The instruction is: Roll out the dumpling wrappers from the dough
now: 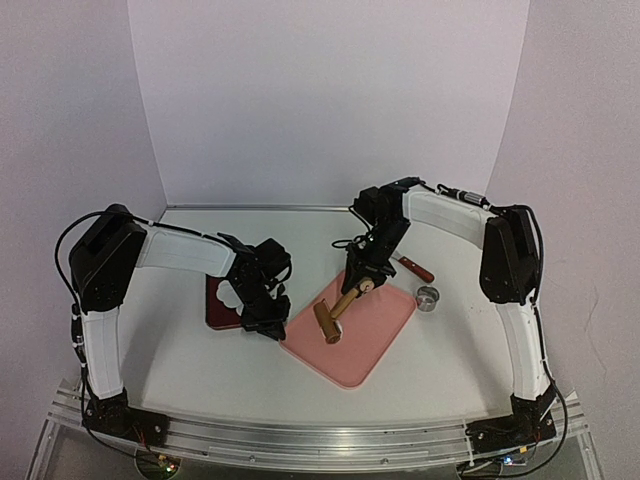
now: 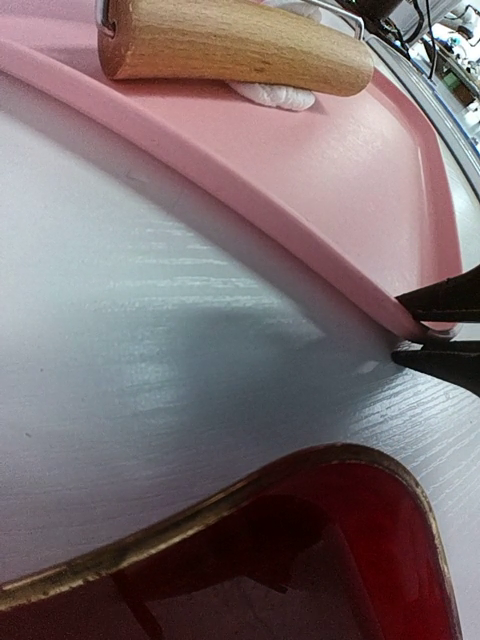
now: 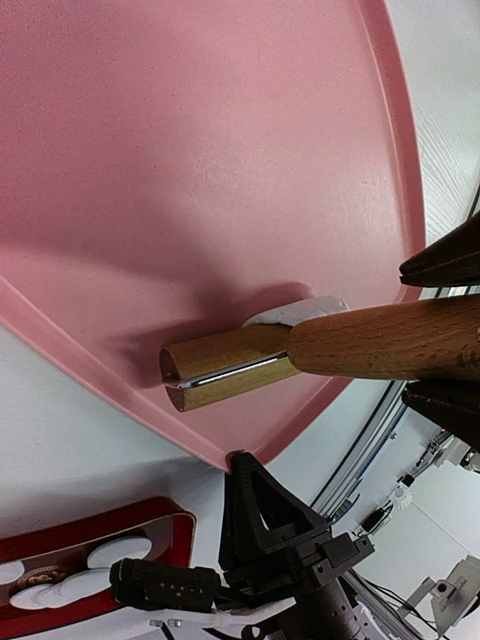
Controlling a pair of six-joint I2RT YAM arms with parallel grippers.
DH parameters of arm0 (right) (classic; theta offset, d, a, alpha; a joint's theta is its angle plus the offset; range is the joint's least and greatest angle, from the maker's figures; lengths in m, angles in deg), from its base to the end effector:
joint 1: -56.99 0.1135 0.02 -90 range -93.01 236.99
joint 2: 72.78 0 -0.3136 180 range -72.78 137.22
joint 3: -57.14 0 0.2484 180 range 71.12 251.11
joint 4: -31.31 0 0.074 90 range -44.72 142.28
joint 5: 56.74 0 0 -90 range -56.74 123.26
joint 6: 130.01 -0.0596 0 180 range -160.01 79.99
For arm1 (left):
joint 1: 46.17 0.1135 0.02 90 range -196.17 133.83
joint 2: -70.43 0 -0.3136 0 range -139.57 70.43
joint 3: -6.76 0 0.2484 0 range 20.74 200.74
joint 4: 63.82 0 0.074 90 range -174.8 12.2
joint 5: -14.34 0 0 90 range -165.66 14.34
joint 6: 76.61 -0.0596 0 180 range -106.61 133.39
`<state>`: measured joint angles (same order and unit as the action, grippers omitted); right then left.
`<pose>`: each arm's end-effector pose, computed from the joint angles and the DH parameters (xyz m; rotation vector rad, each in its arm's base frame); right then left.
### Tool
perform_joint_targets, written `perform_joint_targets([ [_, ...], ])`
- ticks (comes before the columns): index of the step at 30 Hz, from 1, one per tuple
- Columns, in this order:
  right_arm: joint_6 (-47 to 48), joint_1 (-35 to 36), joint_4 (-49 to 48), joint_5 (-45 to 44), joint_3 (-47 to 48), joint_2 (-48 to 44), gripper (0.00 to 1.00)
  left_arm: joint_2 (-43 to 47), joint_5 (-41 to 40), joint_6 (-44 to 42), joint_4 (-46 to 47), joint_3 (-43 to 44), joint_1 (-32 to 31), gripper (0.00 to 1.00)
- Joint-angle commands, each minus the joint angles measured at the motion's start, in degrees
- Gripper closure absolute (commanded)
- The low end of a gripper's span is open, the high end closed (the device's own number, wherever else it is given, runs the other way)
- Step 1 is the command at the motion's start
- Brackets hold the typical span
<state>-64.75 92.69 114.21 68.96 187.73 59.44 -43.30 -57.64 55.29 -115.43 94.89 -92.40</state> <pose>0.3782 0.3146 0.2168 0.3088 -2.7697 -0.8424 0.2628 -0.3010 0.1658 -0.1681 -3.0233 0.5809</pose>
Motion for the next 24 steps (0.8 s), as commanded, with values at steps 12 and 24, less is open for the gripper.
perform_joint_targets([
  [12,0.15,3.41,1.79,-19.21,-5.45,10.09,1.00,-1.31,-0.71,1.78,2.52,0.30,-0.43,1.00],
  [24,-0.87,3.41,-3.30,-11.40,-5.75,8.55,1.00,-1.39,-0.79,1.90,2.51,0.82,-0.52,1.00],
])
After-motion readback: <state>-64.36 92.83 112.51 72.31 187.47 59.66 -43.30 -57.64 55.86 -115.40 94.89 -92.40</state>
